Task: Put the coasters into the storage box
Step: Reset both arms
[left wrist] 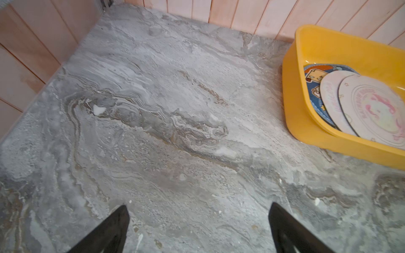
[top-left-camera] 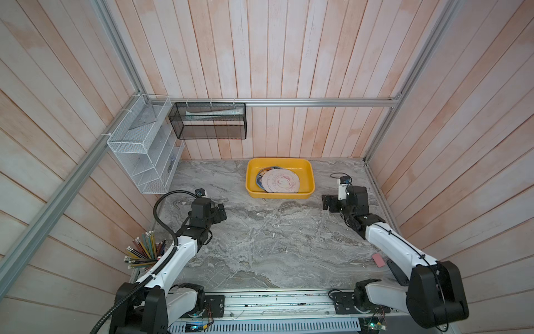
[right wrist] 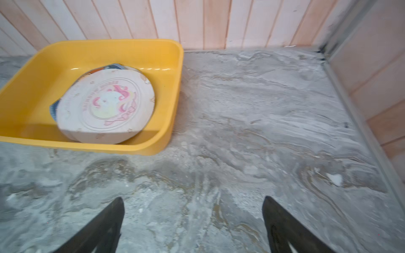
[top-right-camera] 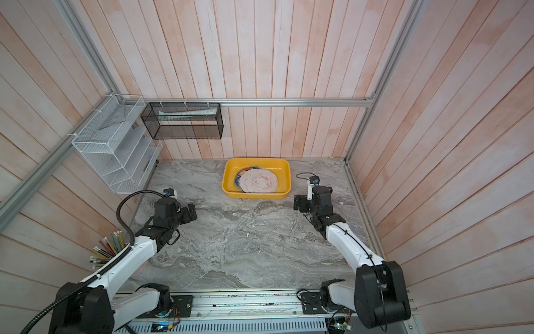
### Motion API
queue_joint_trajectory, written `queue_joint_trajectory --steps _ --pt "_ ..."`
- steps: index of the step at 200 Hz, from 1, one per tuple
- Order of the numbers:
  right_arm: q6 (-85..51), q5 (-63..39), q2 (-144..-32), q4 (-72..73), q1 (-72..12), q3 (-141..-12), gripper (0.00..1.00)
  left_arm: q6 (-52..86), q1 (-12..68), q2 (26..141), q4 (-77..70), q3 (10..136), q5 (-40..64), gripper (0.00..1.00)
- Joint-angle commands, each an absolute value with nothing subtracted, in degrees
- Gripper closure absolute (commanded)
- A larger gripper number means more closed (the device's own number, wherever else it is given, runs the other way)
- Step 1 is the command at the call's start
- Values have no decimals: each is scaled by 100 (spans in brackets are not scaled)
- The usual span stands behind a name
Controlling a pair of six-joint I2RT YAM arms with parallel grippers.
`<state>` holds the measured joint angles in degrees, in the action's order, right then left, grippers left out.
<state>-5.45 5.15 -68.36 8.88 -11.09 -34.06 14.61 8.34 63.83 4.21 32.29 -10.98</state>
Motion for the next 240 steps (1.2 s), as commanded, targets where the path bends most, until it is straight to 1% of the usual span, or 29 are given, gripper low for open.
queue_joint_trajectory --steps 1,22,38,72,135,153,175,190,204,225,240 --pt "-115 1235 -6637 2502 -895 -2730 2 863 651 6205 -837 2776 -1219 0" --pt "-201 1069 -6681 3050 -594 -2360 2 521 500 6204 -1691 2369 -1235 0" --pt "-121 1066 -6839 3720 -533 -2133 2 361 336 6276 -2501 2054 -1169 0" --pt "35 972 -7525 4966 -371 -1917 2 296 39 6744 -3703 1802 -910 0" --pt "105 433 -8421 7315 -93 -1198 2 274 -99 7981 -6037 1433 -643 0" --pt "140 395 -8796 7946 -82 -1044 2 245 -105 8460 -6525 1438 -539 0" --pt "155 396 -9045 8449 -84 -882 2 287 -104 9009 -7162 1381 -663 0" --pt "149 388 -9016 8356 -92 -905 2 316 -101 8871 -6748 1474 -628 0" --pt "132 415 -9009 8284 -85 -938 2 273 -101 8988 -7143 1385 -634 0" --pt "127 425 -9009 8285 -88 -940 2 302 -105 8982 -7254 1326 -725 1" --pt "123 428 -9009 8299 -88 -933 2 312 -18 8969 -7012 1416 -932 0"
